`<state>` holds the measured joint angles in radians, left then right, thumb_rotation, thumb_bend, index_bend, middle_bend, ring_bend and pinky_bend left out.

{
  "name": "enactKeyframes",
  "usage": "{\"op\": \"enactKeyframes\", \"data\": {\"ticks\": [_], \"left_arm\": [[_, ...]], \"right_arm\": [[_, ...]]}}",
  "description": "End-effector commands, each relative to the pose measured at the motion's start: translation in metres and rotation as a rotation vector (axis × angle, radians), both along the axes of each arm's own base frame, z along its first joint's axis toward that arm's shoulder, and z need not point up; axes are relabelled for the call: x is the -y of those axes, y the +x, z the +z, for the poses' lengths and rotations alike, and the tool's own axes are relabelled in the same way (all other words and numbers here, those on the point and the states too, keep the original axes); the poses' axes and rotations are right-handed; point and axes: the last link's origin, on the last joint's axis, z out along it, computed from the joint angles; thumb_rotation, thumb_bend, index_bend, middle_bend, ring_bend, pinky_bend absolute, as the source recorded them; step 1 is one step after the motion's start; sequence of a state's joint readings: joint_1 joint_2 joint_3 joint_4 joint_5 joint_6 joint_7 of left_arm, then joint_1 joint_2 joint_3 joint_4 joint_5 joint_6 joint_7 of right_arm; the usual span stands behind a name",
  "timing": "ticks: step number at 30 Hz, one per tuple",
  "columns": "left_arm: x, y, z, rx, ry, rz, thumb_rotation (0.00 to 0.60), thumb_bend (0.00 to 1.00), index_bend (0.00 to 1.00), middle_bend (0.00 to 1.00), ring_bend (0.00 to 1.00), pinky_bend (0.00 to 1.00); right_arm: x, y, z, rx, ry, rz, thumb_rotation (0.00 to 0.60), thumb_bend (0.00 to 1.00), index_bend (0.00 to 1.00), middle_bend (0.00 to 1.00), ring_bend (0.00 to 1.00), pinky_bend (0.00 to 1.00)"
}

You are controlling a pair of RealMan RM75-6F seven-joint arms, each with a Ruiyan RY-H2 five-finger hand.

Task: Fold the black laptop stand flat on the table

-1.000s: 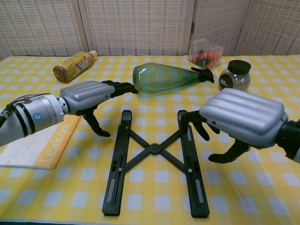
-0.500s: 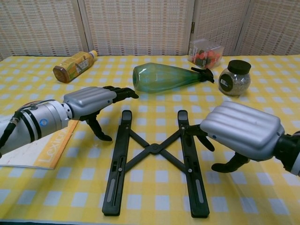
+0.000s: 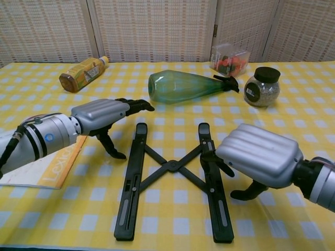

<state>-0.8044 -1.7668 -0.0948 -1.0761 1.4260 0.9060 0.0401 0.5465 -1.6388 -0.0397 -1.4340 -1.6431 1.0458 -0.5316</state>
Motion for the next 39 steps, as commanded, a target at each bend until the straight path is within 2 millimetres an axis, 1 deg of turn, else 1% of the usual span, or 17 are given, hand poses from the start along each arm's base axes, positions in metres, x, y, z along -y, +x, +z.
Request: {"op": "enactKeyframes", "data": {"ticks": [1,8,20,30,39], "left_arm": [[0.0,-0.001,0.0,0.0,-0.001,0.001,0.6,0.16,0.0,0.03,0.0,0.0],[0.002,-0.002,-0.002,0.004,-0.01,0.007,0.6,0.16,0.0,0.03,0.0,0.0],[0.008,0.004,-0.007,0.045,-0.055,0.028,0.6,0.16,0.0,0.03,0.0,0.0],[0.015,0.013,-0.013,0.073,-0.091,0.03,0.6,0.16,0.0,0.03,0.0,0.0],[0.02,0.025,-0.018,0.109,-0.121,0.034,0.6,0.16,0.0,0.03,0.0,0.0]], "right_arm": [[0.0,0.0,-0.003,-0.007,-0.001,0.01,0.6,0.22,0.42,0.63,0.64,0.62],[0.003,-0.001,-0.009,-0.016,-0.029,0.042,0.6,0.22,0.42,0.63,0.64,0.62],[0.001,0.003,-0.02,0.01,-0.054,0.104,0.6,0.22,0.43,0.63,0.64,0.62],[0.0,0.01,-0.029,0.045,-0.054,0.117,0.6,0.22,0.43,0.63,0.64,0.62],[-0.001,0.022,-0.037,0.086,-0.05,0.121,0.6,0.22,0.44,0.63,0.64,0.62]]}}
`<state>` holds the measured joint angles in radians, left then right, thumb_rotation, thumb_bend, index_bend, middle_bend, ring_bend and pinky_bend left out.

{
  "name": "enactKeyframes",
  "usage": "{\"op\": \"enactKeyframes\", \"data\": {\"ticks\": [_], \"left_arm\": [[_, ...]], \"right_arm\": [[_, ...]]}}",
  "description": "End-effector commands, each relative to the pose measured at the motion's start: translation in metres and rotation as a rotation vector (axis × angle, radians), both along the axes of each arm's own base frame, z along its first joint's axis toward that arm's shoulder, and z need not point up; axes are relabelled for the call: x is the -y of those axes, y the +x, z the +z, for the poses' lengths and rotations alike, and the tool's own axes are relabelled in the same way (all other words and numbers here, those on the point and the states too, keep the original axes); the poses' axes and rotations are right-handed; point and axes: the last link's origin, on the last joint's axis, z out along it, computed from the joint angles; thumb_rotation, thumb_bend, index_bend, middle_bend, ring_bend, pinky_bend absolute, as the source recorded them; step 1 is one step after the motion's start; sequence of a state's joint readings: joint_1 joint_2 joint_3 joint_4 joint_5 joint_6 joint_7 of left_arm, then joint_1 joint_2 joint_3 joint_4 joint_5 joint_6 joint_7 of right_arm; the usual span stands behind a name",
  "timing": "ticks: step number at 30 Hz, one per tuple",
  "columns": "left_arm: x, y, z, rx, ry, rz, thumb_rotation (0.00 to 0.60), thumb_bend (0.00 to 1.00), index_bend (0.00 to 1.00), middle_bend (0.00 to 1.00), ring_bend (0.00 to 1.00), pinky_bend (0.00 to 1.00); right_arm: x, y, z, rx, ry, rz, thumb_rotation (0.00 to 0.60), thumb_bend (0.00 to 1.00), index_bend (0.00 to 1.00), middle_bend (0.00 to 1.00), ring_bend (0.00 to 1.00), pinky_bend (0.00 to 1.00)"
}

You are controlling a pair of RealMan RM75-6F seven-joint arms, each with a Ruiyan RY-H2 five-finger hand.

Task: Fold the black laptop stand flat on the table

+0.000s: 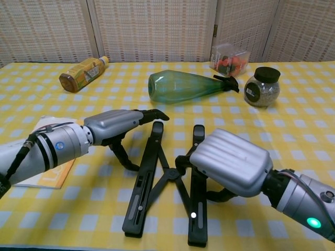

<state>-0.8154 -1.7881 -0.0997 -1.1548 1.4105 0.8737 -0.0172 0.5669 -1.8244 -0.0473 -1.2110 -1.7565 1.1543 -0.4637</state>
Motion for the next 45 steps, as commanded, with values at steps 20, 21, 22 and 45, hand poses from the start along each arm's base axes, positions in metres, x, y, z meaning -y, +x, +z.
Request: {"op": "enactKeyframes", "data": {"ticks": [20,21,22,45], "left_arm": [[-0.001,0.006,0.012,0.015,0.023,0.016,0.6,0.16,0.0,0.02,0.0,0.0],[-0.003,0.004,0.015,0.02,0.03,0.026,0.6,0.16,0.0,0.02,0.0,0.0],[-0.004,0.002,0.018,0.023,0.035,0.034,0.6,0.16,0.0,0.01,0.0,0.0],[-0.011,-0.025,0.055,0.057,0.083,0.122,0.6,0.16,0.0,0.0,0.0,0.0]], "right_arm": [[-0.005,0.03,0.018,0.044,0.165,-0.034,0.6,0.22,0.18,0.39,0.44,0.52],[-0.003,0.033,0.022,0.022,0.198,-0.04,0.6,0.22,0.12,0.34,0.4,0.46],[-0.001,0.036,0.025,0.001,0.219,-0.042,0.6,0.22,0.08,0.3,0.36,0.43],[0.03,0.065,0.007,-0.363,0.306,0.031,0.6,0.22,0.0,0.14,0.12,0.16]]}}
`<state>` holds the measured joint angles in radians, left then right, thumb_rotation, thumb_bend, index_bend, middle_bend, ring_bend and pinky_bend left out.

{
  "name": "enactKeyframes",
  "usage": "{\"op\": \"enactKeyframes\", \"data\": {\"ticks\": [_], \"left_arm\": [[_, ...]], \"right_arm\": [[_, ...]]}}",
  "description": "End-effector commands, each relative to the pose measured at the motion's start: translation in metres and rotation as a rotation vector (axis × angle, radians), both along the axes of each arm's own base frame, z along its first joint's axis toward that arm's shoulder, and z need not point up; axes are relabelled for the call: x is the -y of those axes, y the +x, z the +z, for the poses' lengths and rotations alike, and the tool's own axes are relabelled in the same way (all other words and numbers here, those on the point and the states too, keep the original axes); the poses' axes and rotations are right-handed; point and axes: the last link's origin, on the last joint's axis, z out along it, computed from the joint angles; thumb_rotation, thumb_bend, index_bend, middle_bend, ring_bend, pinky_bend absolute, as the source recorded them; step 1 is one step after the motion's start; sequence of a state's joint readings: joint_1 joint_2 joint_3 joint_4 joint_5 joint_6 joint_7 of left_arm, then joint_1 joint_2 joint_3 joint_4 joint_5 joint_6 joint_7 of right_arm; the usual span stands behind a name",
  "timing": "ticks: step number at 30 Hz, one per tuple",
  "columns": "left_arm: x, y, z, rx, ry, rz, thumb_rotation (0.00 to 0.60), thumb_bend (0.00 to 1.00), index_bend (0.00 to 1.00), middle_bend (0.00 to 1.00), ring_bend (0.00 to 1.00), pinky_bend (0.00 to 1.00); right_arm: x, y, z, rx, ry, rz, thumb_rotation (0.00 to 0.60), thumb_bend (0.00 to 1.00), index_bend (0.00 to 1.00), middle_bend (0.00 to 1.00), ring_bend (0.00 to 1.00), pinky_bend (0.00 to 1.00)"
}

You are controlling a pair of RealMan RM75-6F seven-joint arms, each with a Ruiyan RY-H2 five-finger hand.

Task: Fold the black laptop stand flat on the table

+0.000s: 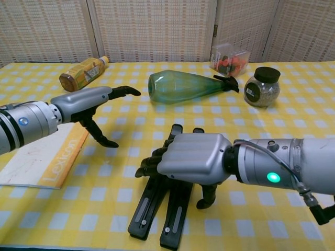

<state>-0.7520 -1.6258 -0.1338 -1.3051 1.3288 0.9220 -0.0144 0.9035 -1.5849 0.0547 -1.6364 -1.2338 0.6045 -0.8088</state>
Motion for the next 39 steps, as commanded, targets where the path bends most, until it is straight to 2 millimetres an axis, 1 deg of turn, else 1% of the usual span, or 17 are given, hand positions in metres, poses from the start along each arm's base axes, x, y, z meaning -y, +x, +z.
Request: {"op": "enactKeyframes", "data": {"ticks": [1,4,7,9,11,14,17,18,20,21,23,24,26,30,33,35,39], "left_arm": [[0.0,-0.001,0.001,0.002,0.001,0.004,0.6,0.16,0.0,0.0,0.0,0.0],[0.0,-0.002,0.002,0.008,0.004,0.009,0.6,0.16,0.0,0.0,0.0,0.0],[0.001,-0.004,0.003,0.009,0.006,0.009,0.6,0.16,0.0,0.0,0.0,0.0],[0.001,-0.004,0.003,0.011,0.007,0.01,0.6,0.16,0.0,0.0,0.0,0.0],[0.001,-0.005,0.004,0.01,0.007,0.01,0.6,0.16,0.0,0.0,0.0,0.0],[0.001,-0.005,0.004,0.011,0.009,0.01,0.6,0.16,0.0,0.0,0.0,0.0],[0.001,-0.005,0.005,0.009,0.01,0.008,0.6,0.16,0.0,0.0,0.0,0.0],[0.001,-0.005,0.005,0.008,0.012,0.007,0.6,0.16,0.0,0.0,0.0,0.0],[0.0,-0.005,0.008,0.007,0.022,0.006,0.6,0.16,0.0,0.0,0.0,0.0],[-0.001,-0.004,0.009,0.008,0.028,0.007,0.6,0.16,0.0,0.0,0.0,0.0],[-0.003,-0.005,0.015,0.011,0.042,0.011,0.6,0.16,0.0,0.0,0.0,0.0],[-0.004,-0.005,0.018,0.014,0.051,0.013,0.6,0.16,0.0,0.0,0.0,0.0],[-0.005,-0.006,0.025,0.024,0.071,0.023,0.6,0.16,0.0,0.0,0.0,0.0],[-0.005,-0.015,0.042,0.031,0.114,0.062,0.6,0.17,0.0,0.0,0.0,0.0],[-0.002,-0.027,0.06,0.016,0.169,0.095,0.6,0.19,0.0,0.0,0.0,0.0],[0.001,-0.034,0.072,0.011,0.195,0.118,0.6,0.19,0.0,0.0,0.0,0.0],[0.01,-0.057,0.1,-0.023,0.275,0.165,0.6,0.2,0.0,0.0,0.0,0.0]], "right_arm": [[0.004,0.001,-0.005,-0.026,0.002,0.0,0.6,0.22,0.01,0.15,0.13,0.16],[0.007,0.003,-0.007,-0.028,-0.007,-0.004,0.6,0.22,0.08,0.2,0.15,0.17],[0.009,0.006,-0.007,-0.013,-0.017,-0.007,0.6,0.24,0.24,0.29,0.21,0.18],[0.01,0.008,-0.006,0.002,-0.024,-0.003,0.6,0.28,0.35,0.36,0.25,0.19],[0.012,0.01,-0.004,0.019,-0.038,0.009,0.6,0.31,0.43,0.42,0.29,0.2],[0.015,0.01,-0.003,0.039,-0.055,0.02,0.6,0.35,0.52,0.49,0.34,0.23],[0.017,0.009,-0.002,0.044,-0.065,0.029,0.6,0.37,0.55,0.51,0.35,0.23],[0.017,0.007,-0.002,0.042,-0.063,0.026,0.6,0.37,0.53,0.49,0.34,0.23],[0.017,0.005,0.0,0.038,-0.058,0.009,0.6,0.37,0.42,0.38,0.28,0.22],[0.018,0.003,0.002,0.036,-0.057,-0.002,0.6,0.37,0.24,0.25,0.2,0.19],[0.017,0.004,0.009,0.055,-0.066,-0.024,0.6,0.37,0.04,0.08,0.11,0.14],[0.016,0.003,0.013,0.071,-0.074,-0.035,0.6,0.37,0.0,0.02,0.07,0.11],[0.015,0.002,0.026,0.121,-0.102,-0.068,0.6,0.37,0.0,0.0,0.06,0.09],[0.014,-0.011,0.06,0.22,-0.187,-0.143,0.6,0.37,0.0,0.0,0.07,0.08],[0.014,-0.033,0.095,0.284,-0.3,-0.216,0.6,0.37,0.0,0.02,0.1,0.09],[0.011,-0.048,0.114,0.305,-0.367,-0.25,0.6,0.37,0.0,0.05,0.11,0.09],[-0.001,-0.084,0.156,0.357,-0.486,-0.37,0.6,0.37,0.0,0.08,0.13,0.1]]}}
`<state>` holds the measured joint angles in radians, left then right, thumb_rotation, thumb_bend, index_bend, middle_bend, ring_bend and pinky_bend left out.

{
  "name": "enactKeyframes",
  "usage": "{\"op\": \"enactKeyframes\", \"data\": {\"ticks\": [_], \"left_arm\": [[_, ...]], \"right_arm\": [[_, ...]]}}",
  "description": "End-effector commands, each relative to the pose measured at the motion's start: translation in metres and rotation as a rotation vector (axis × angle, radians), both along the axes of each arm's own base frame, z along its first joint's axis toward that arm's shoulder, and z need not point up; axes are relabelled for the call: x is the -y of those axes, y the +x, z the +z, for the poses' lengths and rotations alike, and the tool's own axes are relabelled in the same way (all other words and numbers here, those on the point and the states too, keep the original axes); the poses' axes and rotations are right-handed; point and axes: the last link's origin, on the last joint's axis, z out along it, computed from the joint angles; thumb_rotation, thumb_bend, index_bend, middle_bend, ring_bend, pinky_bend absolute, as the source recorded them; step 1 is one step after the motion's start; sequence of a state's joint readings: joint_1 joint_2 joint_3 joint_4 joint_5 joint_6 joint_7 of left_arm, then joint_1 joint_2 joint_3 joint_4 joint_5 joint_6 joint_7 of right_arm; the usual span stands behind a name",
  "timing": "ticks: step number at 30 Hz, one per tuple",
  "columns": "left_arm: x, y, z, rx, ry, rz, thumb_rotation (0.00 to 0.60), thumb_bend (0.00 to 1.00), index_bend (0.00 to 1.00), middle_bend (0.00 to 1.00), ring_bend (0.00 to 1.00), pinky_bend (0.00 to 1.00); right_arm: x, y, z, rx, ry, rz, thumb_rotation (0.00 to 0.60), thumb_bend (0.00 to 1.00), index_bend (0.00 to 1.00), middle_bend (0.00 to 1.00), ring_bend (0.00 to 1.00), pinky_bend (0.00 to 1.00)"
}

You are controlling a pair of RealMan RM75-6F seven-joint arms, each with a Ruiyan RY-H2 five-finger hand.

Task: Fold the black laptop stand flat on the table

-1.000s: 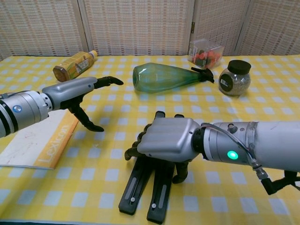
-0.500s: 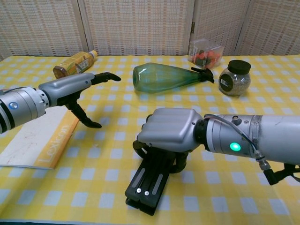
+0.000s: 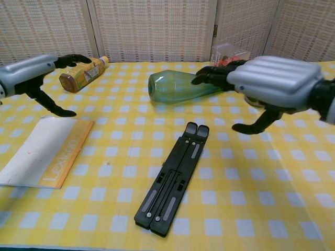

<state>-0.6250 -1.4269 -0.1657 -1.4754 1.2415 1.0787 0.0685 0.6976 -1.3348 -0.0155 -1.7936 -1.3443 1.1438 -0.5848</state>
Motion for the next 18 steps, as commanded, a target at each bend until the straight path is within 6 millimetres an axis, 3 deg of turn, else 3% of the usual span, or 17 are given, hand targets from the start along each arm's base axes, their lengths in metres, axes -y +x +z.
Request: {"op": "enactKeyframes", "data": {"ticks": [1,10,18], "left_arm": [[0.009,-0.021,0.025,-0.033,0.076,0.047,0.6,0.19,0.0,0.0,0.0,0.0],[0.048,-0.07,0.078,-0.095,0.239,0.137,0.6,0.2,0.01,0.0,0.0,0.0],[0.103,-0.09,0.105,-0.084,0.36,0.166,0.6,0.21,0.03,0.0,0.0,0.0]], "right_arm": [[-0.019,-0.039,0.047,0.079,-0.101,-0.138,0.6,0.37,0.0,0.08,0.13,0.11],[-0.058,-0.115,0.113,0.18,-0.257,-0.376,0.6,0.37,0.0,0.05,0.09,0.11],[-0.096,-0.157,0.135,0.293,-0.296,-0.508,0.6,0.37,0.0,0.0,0.04,0.04]]}}
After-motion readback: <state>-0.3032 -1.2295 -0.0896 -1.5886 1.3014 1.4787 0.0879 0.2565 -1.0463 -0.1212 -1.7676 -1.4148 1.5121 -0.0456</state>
